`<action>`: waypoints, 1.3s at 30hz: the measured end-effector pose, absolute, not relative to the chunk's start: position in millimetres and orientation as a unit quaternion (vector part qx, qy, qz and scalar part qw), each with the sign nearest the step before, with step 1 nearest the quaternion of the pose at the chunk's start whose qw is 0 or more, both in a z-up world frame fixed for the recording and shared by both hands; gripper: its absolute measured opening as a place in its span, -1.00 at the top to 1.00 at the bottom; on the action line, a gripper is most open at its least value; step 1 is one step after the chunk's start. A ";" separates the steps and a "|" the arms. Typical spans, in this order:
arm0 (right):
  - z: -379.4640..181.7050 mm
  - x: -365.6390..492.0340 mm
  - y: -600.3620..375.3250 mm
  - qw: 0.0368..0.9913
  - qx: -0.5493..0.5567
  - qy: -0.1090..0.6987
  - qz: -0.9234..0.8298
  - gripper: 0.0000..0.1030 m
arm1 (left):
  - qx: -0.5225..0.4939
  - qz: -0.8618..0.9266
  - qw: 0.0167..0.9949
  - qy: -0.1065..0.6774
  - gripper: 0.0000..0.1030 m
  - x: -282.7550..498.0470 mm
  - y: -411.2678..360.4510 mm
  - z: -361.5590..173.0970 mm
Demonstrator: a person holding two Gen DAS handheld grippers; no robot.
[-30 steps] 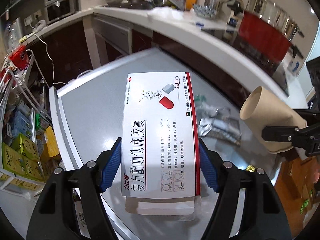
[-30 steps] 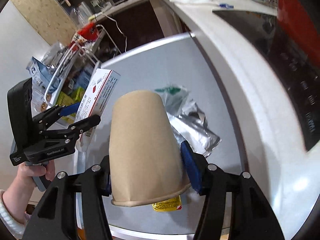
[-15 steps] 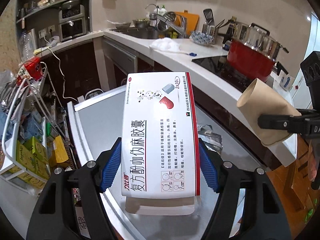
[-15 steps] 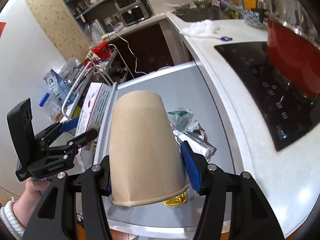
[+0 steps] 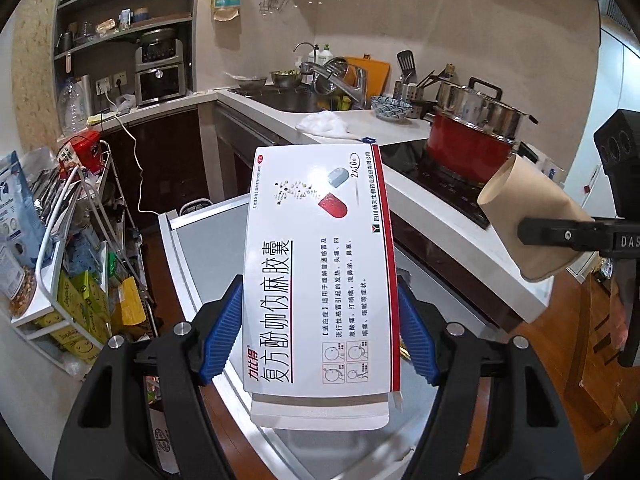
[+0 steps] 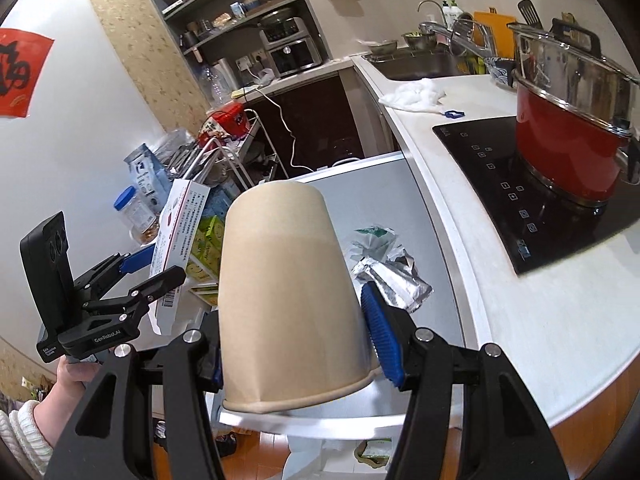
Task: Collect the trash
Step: 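Lift and carry the box and cup in both tools toward the paper bag, then open both tools to drop the box and cup into the bag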
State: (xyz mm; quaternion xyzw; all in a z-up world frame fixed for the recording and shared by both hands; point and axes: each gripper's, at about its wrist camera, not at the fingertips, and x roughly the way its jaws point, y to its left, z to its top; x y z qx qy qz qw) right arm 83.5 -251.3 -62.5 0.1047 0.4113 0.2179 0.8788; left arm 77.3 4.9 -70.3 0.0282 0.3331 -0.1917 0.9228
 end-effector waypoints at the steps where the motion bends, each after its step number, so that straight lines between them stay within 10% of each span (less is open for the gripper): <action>1: -60.4 76.6 -252.2 0.879 0.104 0.409 0.219 -0.07 | 0.031 -0.191 0.923 0.332 -0.38 71.0 5.0 -69.5; 16: -87.9 -16.6 -263.3 0.849 0.069 0.468 0.236 -0.07 | 0.047 -0.214 0.902 0.372 -0.38 -26.8 -0.3 -87.0; 39: -278.4 -87.2 -245.0 0.712 0.045 0.670 0.204 -0.07 | 0.070 -0.275 0.755 0.590 -0.38 -101.3 -34.5 -250.0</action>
